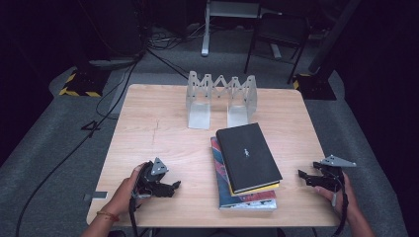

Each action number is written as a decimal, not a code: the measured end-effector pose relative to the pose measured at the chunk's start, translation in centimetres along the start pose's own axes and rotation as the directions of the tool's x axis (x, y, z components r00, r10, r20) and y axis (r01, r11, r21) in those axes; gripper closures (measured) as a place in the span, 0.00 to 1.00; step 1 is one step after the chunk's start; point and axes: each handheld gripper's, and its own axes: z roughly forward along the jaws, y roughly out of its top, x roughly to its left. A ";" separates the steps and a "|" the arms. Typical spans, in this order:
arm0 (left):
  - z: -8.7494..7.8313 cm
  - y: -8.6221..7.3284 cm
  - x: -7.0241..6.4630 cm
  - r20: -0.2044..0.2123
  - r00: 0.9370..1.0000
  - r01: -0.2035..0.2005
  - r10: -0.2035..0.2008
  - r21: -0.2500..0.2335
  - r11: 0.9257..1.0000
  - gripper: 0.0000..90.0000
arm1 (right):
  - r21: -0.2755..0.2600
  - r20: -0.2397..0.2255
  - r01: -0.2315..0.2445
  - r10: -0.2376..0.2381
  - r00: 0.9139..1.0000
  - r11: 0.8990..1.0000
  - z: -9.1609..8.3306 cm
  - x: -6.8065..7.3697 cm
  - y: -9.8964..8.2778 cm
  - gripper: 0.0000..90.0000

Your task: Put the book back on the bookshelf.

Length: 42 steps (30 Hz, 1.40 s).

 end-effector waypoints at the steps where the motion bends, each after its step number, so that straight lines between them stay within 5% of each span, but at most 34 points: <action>1: 0.0 0.0 0.1 0.001 1.000 -0.006 0.006 0.003 1.000 0.15 | 0.003 -0.005 0.005 -0.005 1.000 1.000 0.0 -0.1 0.1 0.25; 9: 0.2 0.2 0.3 0.023 0.999 -0.027 0.027 0.006 1.000 0.13 | 0.039 -0.125 0.070 -0.065 0.990 0.997 -0.3 0.0 0.8 0.24; 16: 0.1 0.2 -0.3 -0.002 1.000 -0.008 0.008 0.006 1.000 0.13 | -0.056 -0.224 0.153 -0.162 0.961 0.987 -2.9 2.4 2.5 0.28; 25: 0.7 0.7 -2.5 0.050 0.997 -0.062 0.062 0.005 0.998 0.13 | -0.165 -0.338 0.266 -0.308 0.890 0.950 -5.8 7.1 4.4 0.29; 31: 1.2 1.2 -3.2 0.063 0.995 -0.080 0.080 0.005 0.997 0.13 | -0.209 -0.378 0.269 -0.331 0.865 0.940 -6.5 8.6 5.7 0.29; 42: 1.4 1.4 -3.4 0.068 0.994 -0.082 0.081 0.003 0.997 0.13 | -0.213 -0.410 0.251 -0.320 0.854 0.944 -5.3 10.2 8.7 0.27</action>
